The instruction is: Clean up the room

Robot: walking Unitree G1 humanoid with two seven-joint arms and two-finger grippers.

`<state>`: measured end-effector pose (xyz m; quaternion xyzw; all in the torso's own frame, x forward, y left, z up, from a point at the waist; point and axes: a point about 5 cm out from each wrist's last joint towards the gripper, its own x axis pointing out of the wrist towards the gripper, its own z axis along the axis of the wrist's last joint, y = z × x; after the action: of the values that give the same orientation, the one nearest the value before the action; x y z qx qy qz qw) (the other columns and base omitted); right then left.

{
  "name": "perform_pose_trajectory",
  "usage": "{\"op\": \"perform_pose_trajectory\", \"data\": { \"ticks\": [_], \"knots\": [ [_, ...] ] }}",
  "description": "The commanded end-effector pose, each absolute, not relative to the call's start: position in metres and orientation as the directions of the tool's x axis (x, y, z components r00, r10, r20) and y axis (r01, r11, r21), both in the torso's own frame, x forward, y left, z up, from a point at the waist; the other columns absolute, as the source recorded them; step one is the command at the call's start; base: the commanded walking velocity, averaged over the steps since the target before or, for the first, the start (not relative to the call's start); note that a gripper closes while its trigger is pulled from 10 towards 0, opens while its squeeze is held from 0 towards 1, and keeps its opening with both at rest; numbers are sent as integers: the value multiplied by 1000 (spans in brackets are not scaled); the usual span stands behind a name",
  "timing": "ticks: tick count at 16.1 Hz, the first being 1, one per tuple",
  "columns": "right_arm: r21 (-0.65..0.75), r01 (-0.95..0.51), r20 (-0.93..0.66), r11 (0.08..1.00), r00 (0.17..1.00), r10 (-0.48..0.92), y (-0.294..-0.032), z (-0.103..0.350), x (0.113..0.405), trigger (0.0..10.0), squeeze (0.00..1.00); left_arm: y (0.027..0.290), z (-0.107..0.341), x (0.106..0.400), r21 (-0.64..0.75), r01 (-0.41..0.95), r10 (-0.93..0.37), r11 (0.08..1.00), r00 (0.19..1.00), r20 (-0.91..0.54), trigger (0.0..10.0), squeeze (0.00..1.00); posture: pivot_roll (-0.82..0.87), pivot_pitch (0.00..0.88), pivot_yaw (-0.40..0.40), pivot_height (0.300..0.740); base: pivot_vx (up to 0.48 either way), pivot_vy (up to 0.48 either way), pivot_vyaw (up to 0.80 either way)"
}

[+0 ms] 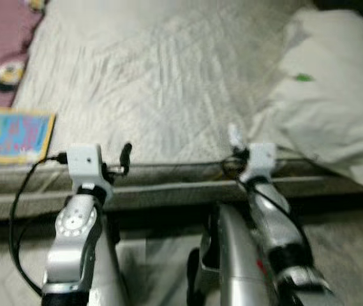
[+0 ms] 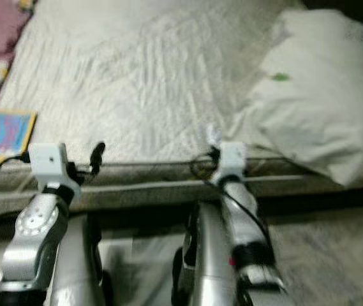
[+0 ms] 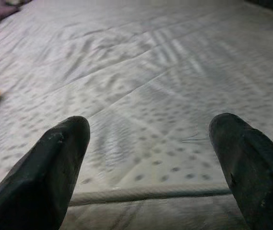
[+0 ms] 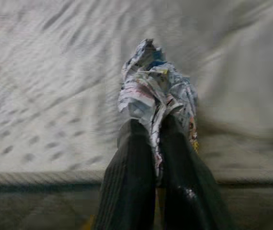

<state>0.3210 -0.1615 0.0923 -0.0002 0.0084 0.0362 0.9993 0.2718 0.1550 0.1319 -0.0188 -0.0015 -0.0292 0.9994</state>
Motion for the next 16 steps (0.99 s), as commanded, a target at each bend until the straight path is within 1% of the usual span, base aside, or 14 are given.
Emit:
{"op": "perform_pose_trajectory", "data": {
  "ticks": [1, 2, 3, 4, 5, 7, 9, 10, 11, 12, 13, 14, 15, 16],
  "knots": [
    [-12, -18, 19, 1000, 1000, 19, -174, 96, 306, 0, 0, 158, 120, 268, -38, 43, -44, 998, 999, -22, 10000, 0, -25, 39, -57, 487, 0, 0, 0],
    [-7, 13, 7, 1000, 1000, -13, -179, 94, 295, 3137, 0, 160, 118, 268, -36, 32, -32, 999, 999, -19, 10000, 0, -30, 36, -56, 487, 0, 0, 0],
    [16, 43, -19, 999, 999, -43, -184, 91, 283, 10000, 0, 162, 117, 268, -27, 20, -20, 999, 1000, -18, 10000, 0, -38, 33, -55, 487, 0, 0, 0],
    [7, 40, -30, 999, 999, -39, -184, 91, 273, 10000, 0, 162, 116, 268, -27, 23, -23, 999, 1000, -14, 10000, 0, -38, 32, -51, 487, 0, 0, 0],
    [-84, 23, -47, 996, 999, -27, -182, 91, 268, 10000, 0, 161, 117, 268, -20, 33, -33, 999, 999, -3, 10000, 0, -32, 33, -47, 487, 0, 0, 0],
    [-32, -71, -31, 997, 997, 70, -167, 100, 265, 10000, 0, 166, 120, 268, -10, 29, -29, 1000, 999, 19, 10000, 0, -46, 48, -33, 487, 0, 0, 0],
    [-158, -134, -3, 978, 991, 135, -160, 113, 261, 10000, 0, 171, 120, 269, -3, 12, -12, 1000, 1000, 18, 10000, 0, -58, 57, -5, 487, 0, 0, 0],
    [-125, -200, -123, 972, 975, 185, -158, 105, 254, 10000, 0, 170, 117, 268, -4, 23, -23, 1000, 1000, 6, 10000, 0, -62, 55, 1, 487, 0, 0, 0],
    [-131, -235, -132, 963, 967, 218, -157, 103, 251, 10000, 0, 169, 115, 267, 0, 26, -26, 1000, 1000, 2, 10000, 0, -63, 48, 4, 487, 0, 0, 0],
    [-68, -228, -118, 971, 968, 219, -157, 103, 249, 10000, 0, 167, 114, 265, -3, 22, -22, 1000, 1000, -1, 10000, 0, -57, 34, -6, 487, 0, 0, 0],
    [-70, -191, -122, 979, 976, 182, -160, 102, 252, 10000, 0, 166, 114, 264, -9, 15, -15, 1000, 1000, 3, 10000, 0, -50, 29, -15, 487, 0, 0, 0],
    [-30, -53, -116, 998, 992, 49, -168, 104, 257, 10000, 0, 167, 115, 264, -19, -3, 4, 1000, 1000, 12, 10000, 0, -40, 21, -27, 487, 0, 0, 0],
    [-138, -46, -53, 989, 998, 39, -165, 108, 262, 10000, 0, 169, 116, 264, -24, -21, 22, 999, 999, 24, 10000, 0, -24, 15, -43, 487, 0, 0, 0],
    [-24, -23, -36, 999, 999, 22, -161, 112, 264, 10000, 0, 172, 118, 264, -21, -34, 35, 999, 999, 34, 10000, 0, -11, 14, -57, 487, 0, 0, 0]
  ]
}}
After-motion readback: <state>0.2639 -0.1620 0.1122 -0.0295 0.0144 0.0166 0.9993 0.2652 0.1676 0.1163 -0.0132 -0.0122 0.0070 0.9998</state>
